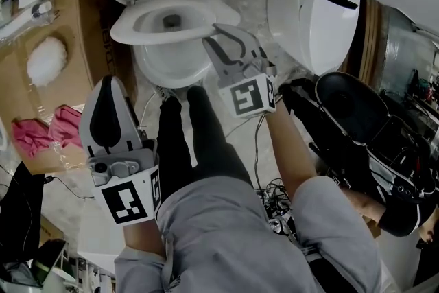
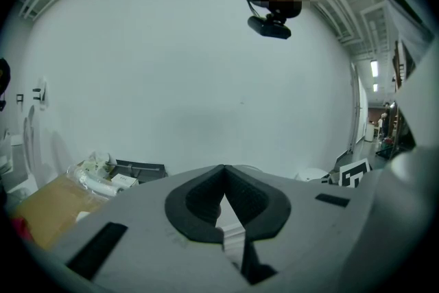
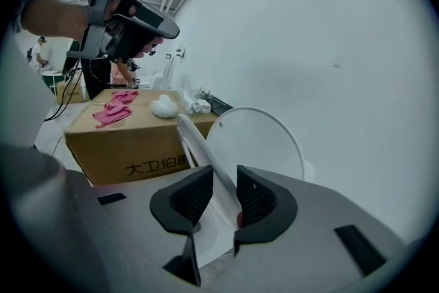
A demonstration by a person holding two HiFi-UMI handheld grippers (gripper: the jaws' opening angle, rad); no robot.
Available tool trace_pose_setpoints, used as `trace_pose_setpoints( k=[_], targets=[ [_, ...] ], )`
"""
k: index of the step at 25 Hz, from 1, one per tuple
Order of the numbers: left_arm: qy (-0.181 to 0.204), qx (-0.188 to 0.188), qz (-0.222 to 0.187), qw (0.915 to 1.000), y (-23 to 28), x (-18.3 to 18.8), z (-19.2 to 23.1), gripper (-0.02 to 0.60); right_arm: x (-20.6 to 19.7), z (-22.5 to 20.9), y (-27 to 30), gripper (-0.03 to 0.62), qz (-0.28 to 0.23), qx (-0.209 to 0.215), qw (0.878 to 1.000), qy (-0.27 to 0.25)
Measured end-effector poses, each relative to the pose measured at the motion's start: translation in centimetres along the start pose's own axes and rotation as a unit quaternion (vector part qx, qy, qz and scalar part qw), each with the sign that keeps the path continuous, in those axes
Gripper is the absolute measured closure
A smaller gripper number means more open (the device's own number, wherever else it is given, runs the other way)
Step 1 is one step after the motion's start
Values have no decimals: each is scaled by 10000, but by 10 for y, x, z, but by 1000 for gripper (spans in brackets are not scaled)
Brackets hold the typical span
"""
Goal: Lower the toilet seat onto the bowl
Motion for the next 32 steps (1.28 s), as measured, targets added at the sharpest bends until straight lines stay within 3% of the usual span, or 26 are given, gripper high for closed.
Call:
trace_pose_setpoints(
  k=[32],
  targets=[
    [8,-281,266,9993,-3,-52,-18,581,-84,94,-37,493,584,503,9964,-356]
  ],
)
Point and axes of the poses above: the fingertips, and each gripper's own axes: y forward along the fingers, z to its left, x out of its top, the point moved 8 cm from there along -y, backward along the fingers, and after that the axes turned 7 degrees about y, right-handed, at the moved point
